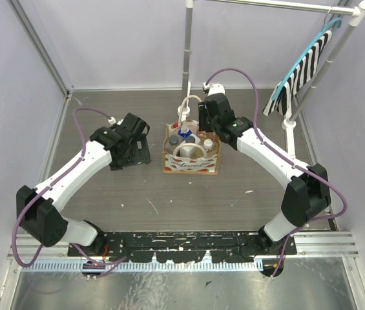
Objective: Take the personal care products out of the canvas bag
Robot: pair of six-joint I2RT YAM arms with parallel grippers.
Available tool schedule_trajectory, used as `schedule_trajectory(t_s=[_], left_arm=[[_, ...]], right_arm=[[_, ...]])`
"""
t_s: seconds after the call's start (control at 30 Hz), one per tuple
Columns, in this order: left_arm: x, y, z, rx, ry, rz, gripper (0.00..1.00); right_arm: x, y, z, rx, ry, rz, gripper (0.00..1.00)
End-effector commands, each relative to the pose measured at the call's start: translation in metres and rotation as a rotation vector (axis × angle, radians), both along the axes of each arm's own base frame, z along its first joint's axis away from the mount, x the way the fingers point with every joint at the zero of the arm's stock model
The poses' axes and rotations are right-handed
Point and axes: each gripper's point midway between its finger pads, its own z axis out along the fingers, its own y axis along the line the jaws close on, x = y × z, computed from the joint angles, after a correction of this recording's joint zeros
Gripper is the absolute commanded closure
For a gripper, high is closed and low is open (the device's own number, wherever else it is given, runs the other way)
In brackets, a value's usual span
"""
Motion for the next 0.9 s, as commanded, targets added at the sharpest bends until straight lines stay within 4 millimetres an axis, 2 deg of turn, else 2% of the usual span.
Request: schedule_trajectory(t_s=[0.0,0.07,0.1,0.17,0.2,0.3,0.43,0.47,0.5,0.6,0.63,0.73,0.87], left_arm=[[0.001,-0.004,-0.001,-0.013,-0.009,-0.006,0.01],[0.005,-0.01,0.001,-0.038,-0.02,-0.02,0.01],[0.008,-0.014,0.002,-0.05,-0.03,-0.03,0.01],[0.015,-0.024,0.006,-0.085,-0.064,-0.061,0.01],[0.02,-0.03,0.01,-0.105,-0.087,-0.078,0.01],[0.039,-0.049,0.023,-0.138,-0.164,-0.144,0.01],[0.063,-0.073,0.037,-0.126,-0.224,-0.22,0.01],[0.068,-0.078,0.039,-0.118,-0.229,-0.236,0.01],[0.072,-0.084,0.041,-0.111,-0.235,-0.25,0.01],[0.085,-0.098,0.046,-0.095,-0.258,-0.28,0.01],[0.088,-0.101,0.047,-0.089,-0.264,-0.284,0.01],[0.098,-0.109,0.048,-0.085,-0.29,-0.296,0.0],[0.105,-0.122,0.038,-0.089,-0.254,-0.322,0.11]], right_arm=[[-0.002,0.002,-0.001,0.008,0.018,-0.006,0.59],[-0.003,0.001,-0.002,0.004,0.026,-0.007,0.6],[-0.004,0.001,0.0,0.005,0.023,-0.008,0.67],[-0.004,-0.002,0.006,0.005,0.006,-0.018,0.89],[-0.003,-0.002,0.011,0.008,-0.006,-0.021,0.94],[-0.003,-0.004,0.02,0.004,-0.024,-0.025,0.98],[-0.004,-0.002,0.017,0.005,-0.01,-0.018,0.99],[-0.004,-0.001,0.016,0.004,-0.006,-0.017,0.98],[-0.005,-0.001,0.014,0.003,0.001,-0.016,0.91],[-0.008,-0.001,0.014,0.007,0.002,-0.014,0.57],[-0.009,-0.001,0.014,0.006,0.003,-0.013,0.51],[-0.009,-0.001,0.013,0.004,0.004,-0.01,0.49],[-0.008,0.002,0.011,0.006,0.01,0.002,0.48]])
